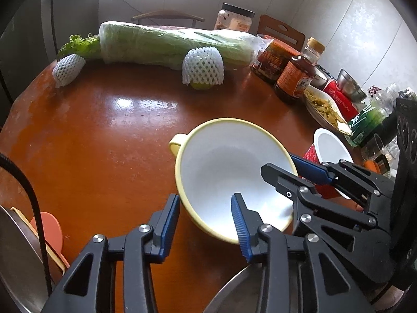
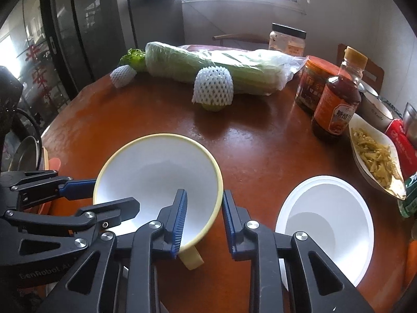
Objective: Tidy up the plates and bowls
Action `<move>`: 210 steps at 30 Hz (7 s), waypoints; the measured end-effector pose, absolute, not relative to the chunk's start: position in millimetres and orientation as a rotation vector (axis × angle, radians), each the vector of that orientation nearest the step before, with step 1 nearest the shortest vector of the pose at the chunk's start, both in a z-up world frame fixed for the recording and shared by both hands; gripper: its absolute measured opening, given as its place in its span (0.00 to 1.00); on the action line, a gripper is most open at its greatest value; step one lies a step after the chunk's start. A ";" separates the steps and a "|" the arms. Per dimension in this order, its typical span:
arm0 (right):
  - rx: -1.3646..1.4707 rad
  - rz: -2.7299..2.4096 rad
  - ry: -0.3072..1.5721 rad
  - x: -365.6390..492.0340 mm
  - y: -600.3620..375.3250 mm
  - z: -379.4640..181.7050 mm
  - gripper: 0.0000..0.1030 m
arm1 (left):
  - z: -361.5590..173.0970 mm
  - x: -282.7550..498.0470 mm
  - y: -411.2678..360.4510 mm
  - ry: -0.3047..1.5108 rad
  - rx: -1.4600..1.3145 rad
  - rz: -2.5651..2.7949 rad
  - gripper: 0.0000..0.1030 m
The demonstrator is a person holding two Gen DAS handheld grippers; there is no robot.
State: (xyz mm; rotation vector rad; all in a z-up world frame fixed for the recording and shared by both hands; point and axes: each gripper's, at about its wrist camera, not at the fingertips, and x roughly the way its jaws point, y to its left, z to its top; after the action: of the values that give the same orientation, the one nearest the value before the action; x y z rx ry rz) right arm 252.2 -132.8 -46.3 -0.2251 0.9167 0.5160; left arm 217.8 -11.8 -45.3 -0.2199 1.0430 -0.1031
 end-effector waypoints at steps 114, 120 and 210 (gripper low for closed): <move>-0.160 0.541 0.763 82.7 -172.0 -32.8 0.28 | -15.0 82.8 -44.8 0.853 -0.081 -0.109 0.40; -0.166 0.521 0.759 82.4 -173.2 -33.2 0.28 | -18.6 84.1 -47.3 0.864 -0.069 -0.109 0.40; -0.091 0.451 0.689 70.6 -200.8 -14.3 0.59 | 10.8 69.6 -56.1 0.757 -0.050 -0.113 0.61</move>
State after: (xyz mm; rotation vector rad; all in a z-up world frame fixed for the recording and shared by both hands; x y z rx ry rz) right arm 70.6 -200.8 -14.3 -0.0913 0.6888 0.4512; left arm 69.6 -56.1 10.8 -0.0497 0.7571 -0.1127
